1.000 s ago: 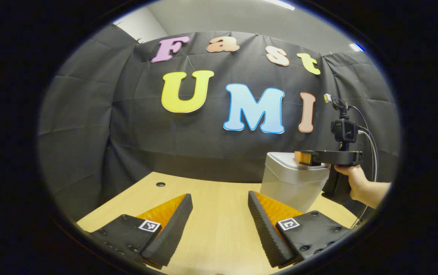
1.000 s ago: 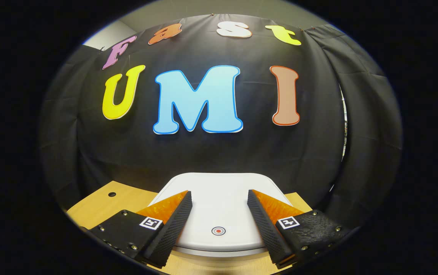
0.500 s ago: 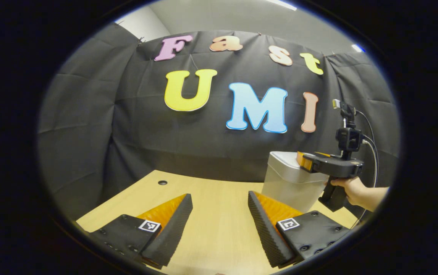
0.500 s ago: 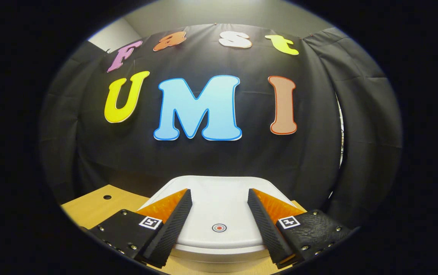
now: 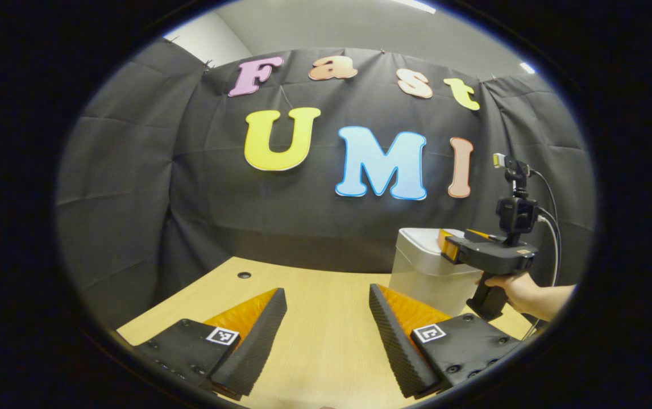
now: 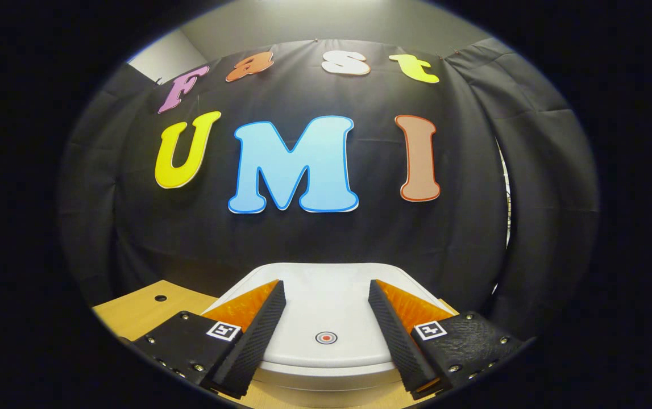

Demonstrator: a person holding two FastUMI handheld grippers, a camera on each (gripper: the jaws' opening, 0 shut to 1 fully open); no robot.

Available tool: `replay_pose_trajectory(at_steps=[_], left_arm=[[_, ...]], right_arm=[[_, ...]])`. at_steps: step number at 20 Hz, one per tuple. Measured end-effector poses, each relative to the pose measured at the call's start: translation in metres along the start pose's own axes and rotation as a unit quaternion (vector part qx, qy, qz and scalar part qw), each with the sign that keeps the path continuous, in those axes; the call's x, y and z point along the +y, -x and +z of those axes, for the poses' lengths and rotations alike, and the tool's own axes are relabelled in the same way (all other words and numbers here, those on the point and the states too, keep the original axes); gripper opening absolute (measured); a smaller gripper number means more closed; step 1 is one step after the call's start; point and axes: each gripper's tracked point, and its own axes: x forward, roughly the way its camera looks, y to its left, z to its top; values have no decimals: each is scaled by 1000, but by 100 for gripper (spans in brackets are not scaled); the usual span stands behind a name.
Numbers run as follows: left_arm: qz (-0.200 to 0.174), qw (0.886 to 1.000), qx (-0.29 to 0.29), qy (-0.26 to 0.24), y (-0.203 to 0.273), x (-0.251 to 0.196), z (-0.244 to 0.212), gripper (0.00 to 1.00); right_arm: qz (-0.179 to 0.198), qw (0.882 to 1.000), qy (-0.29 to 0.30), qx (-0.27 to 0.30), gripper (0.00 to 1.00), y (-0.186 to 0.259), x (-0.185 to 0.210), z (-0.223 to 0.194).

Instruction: Press the lid of the desktop garbage bin to open it, pick up the crumpled paper on the desktop and throw it into the bin, then pick up the pop can on the desktop and drop it into the bin, and finally close the garbage bin lid.

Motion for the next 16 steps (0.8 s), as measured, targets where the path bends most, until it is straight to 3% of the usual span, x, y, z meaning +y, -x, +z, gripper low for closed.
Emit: replay_pose_trajectory(at_steps=[7, 10, 16], left_arm=[[47, 999, -9, 0, 36, -12, 2, 95], [68, 998, -15, -8, 48, -13, 8, 96], [64, 997, -36, -18, 50, -14, 19, 96]], right_arm=[[4, 1000, -1, -8, 95, 1, 0, 5], [15, 1000, -9, 16, 94, 9, 0, 4], [53, 998, 12, 44, 95, 69, 12, 11]])
